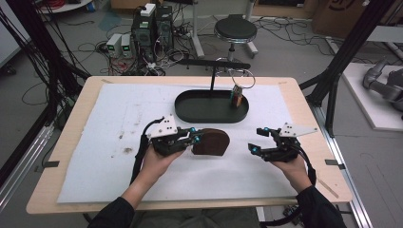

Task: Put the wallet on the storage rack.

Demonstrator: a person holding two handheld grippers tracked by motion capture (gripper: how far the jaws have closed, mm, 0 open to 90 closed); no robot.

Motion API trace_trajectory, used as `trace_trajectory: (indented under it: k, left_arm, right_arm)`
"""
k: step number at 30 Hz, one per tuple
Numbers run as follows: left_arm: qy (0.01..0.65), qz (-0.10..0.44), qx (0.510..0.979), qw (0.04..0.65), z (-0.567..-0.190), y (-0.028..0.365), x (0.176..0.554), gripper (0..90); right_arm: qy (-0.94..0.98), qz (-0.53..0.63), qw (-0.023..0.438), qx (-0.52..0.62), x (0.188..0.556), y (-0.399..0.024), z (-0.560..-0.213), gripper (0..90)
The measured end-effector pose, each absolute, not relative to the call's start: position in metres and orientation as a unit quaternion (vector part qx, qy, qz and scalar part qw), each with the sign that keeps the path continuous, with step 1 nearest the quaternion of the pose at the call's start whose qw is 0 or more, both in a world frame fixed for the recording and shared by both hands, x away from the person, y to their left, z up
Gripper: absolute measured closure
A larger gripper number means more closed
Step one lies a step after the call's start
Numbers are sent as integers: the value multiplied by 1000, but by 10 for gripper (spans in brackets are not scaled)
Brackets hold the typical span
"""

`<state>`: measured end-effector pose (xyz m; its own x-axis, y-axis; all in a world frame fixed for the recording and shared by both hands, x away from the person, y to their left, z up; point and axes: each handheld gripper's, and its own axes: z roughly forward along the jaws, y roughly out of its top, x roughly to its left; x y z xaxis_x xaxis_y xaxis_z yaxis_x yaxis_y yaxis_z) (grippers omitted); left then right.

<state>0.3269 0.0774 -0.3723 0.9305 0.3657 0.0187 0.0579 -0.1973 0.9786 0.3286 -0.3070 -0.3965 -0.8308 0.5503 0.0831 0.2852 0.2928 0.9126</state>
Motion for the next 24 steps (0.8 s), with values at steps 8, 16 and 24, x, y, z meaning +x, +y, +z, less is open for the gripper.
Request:
trace_trajectory:
  k: [8, 16, 24]
  left_arm:
    - [101, 114, 752, 641, -368, 68, 320, 861]
    - [71, 98, 747, 654, -367, 56, 314, 861]
    - [52, 92, 746, 657, -369, 47, 311, 861]
  right_arm:
    - [805, 545, 75, 222, 326, -288, -396, 244]
    - [806, 556, 43, 198, 325, -278, -396, 258]
    - [820, 551, 14, 157, 323, -269, -398, 521]
